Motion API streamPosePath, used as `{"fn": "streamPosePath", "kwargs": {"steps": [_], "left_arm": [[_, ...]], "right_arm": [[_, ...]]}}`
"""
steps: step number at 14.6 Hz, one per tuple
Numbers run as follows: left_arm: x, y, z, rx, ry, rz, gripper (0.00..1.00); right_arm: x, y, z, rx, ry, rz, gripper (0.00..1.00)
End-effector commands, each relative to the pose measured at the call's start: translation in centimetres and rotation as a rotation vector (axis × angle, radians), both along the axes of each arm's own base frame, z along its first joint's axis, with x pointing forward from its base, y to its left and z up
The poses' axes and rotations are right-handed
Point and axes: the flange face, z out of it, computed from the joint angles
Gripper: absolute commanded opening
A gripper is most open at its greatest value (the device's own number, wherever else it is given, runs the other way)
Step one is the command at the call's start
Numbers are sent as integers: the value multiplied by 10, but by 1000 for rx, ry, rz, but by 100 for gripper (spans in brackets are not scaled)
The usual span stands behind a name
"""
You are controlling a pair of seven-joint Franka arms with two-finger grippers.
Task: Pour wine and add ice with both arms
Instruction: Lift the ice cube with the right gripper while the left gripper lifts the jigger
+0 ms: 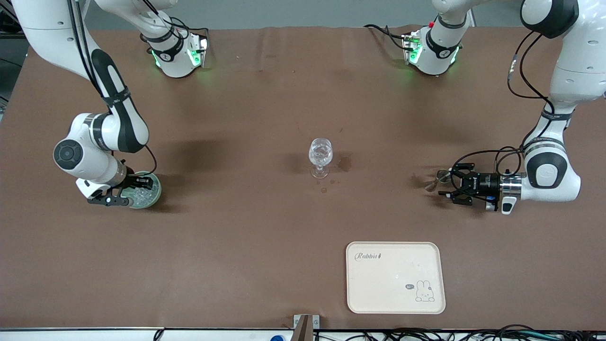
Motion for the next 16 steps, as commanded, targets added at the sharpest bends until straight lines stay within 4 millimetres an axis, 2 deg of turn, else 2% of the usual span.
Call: {"fn": "streamPosePath", "kwargs": {"steps": [1,5,8,10,13,16], "left_arm": [[0,-5,-7,-47,-14,4,72],[-3,-8,-8,-67,-2,-6,69],[-4,-9,-7,-80,6,-13,67],[-4,-10,-8,-80,7,-14,64],[-5,-9,-12,-83,13,-12,58],[-5,-10,-12,-90,13,-2,47]], "right_arm": [[-2,-2,11,6,-6,-20,44],[2,-2,14,5,-19,-19,49],[4,-3,16,4,-34,-21,34],[10,-6,20,2,-48,-25,28],[10,-9,21,2,-49,-29,9],[12,-8,36,6,-63,-31,6]]}}
